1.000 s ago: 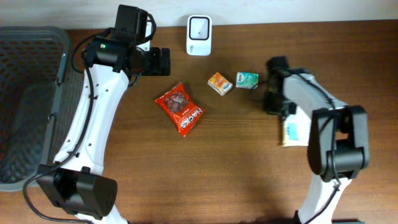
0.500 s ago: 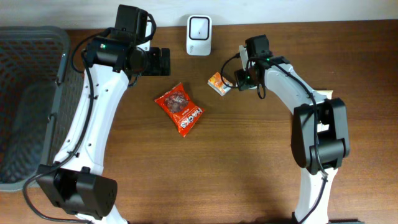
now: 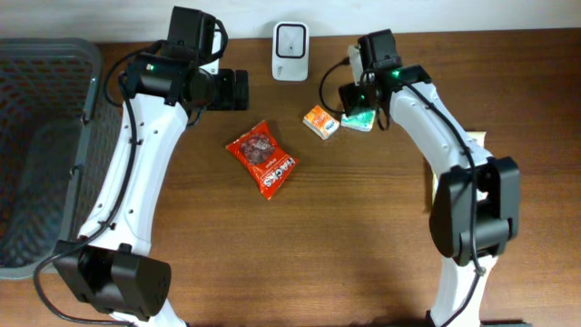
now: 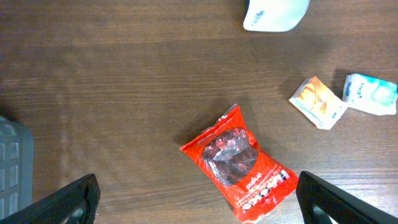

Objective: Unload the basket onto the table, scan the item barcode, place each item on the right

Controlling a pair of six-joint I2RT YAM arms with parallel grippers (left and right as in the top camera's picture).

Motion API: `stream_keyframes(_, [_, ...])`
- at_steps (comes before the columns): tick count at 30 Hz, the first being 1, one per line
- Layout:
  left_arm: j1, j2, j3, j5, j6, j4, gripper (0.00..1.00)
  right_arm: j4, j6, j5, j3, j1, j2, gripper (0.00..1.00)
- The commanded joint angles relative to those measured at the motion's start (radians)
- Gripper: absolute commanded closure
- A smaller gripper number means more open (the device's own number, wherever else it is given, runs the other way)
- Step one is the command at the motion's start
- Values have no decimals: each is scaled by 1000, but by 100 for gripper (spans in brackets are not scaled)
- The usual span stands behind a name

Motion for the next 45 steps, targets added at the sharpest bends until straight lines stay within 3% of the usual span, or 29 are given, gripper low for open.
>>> stream_keyframes(1, [5, -2, 1, 8, 6, -2, 1, 120, -17, 25, 5, 0, 113, 29])
stream_keyframes(4, [5, -2, 1, 8, 6, -2, 1, 159, 39, 25, 5, 0, 182, 27])
stream_keyframes(9, [6, -2, 1, 8, 6, -2, 1, -183, 77, 20, 7, 1, 88, 26])
stream_keyframes(12, [6, -2, 1, 8, 6, -2, 1, -351, 145, 18, 8, 2, -50, 14])
stream_keyframes(14, [6, -2, 1, 8, 6, -2, 1, -375, 143, 36, 8, 2, -114, 11])
stream_keyframes(16, [6, -2, 1, 8, 6, -2, 1, -446, -27, 24, 8, 11, -106, 10])
stream_keyframes(17, [6, -2, 1, 8, 6, -1, 1, -470, -46, 24, 4, 16, -95, 11])
stream_keyframes(20, [6, -2, 1, 8, 6, -1, 1, -443, -34, 21, -63, 38, -45, 41])
stream_keyframes(22, [6, -2, 1, 8, 6, -2, 1, -328, 32, 21, -123, 42, -25, 45])
stream_keyframes(27, [6, -2, 1, 8, 6, -1, 1, -181, 39, 73, -284, 42, -25, 45])
stream_keyframes(28, [6, -2, 1, 8, 6, -2, 1, -168, 39, 73, -296, 42, -25, 53])
stream_keyframes(29, [6, -2, 1, 8, 6, -2, 1, -169, 55, 73, -294, 41, -25, 75])
stream_keyframes(30, [6, -2, 1, 8, 6, -1, 1, -172, 122, 71, -282, 39, -25, 84])
stream_keyframes(34, [6, -2, 1, 8, 6, -1, 1, -351, 125, -330, -68, -21, -26, 96])
stream_keyframes(36, [6, -2, 1, 8, 6, -2, 1, -367, 124, -603, -35, -104, -26, 95])
stream_keyframes(37, [6, -2, 1, 8, 6, -1, 1, -362, 53, -885, -66, -195, -25, 95])
stream_keyframes(39, [6, -2, 1, 8, 6, -2, 1, -306, 54, -1072, -146, -275, -25, 95])
stream_keyframes(41, [6, -2, 1, 8, 6, -2, 1, -135, 69, -1308, -366, -375, -25, 90])
stream_keyframes(43, [6, -2, 1, 8, 6, -1, 1, -31, 143, -1300, -516, -442, -25, 87])
stream_keyframes(45, [6, -2, 1, 8, 6, -2, 1, -58, 209, -1117, -544, -511, -25, 85])
